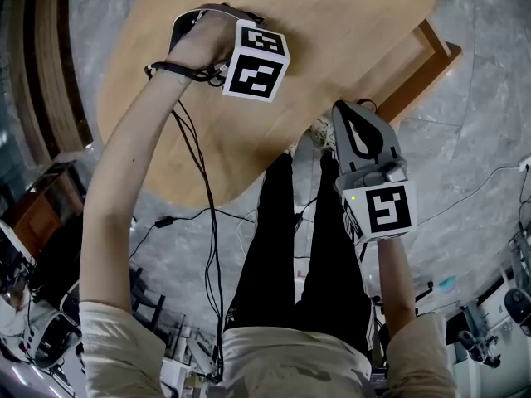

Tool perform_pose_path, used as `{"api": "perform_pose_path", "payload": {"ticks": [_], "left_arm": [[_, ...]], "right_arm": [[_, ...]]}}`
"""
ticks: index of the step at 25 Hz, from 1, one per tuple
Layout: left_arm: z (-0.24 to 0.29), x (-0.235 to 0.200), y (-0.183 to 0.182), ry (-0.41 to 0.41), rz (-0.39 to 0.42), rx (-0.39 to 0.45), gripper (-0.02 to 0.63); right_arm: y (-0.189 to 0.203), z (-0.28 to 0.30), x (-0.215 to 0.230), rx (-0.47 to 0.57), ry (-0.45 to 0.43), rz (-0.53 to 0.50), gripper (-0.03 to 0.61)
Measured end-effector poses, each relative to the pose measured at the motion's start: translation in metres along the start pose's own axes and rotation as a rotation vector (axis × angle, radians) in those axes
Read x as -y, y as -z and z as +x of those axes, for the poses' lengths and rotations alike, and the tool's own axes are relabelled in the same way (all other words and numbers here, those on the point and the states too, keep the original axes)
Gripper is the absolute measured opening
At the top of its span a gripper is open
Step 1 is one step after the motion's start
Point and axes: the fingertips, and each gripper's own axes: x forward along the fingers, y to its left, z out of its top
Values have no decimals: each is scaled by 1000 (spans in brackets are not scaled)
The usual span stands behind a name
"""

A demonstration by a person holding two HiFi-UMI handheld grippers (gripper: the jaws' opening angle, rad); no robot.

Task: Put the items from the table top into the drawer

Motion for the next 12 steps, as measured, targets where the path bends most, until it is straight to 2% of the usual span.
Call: {"api": "perform_pose_path", "payload": {"ticks": [9,12], "left_arm": [[-3,-3,-2,-51,-152,110,150],[-18,-6,-11,-130,-257,215,150]], "right_arm": [[6,-9,0,4,-14,0,5],[1,-13,0,18,-17,-8,6]]}}
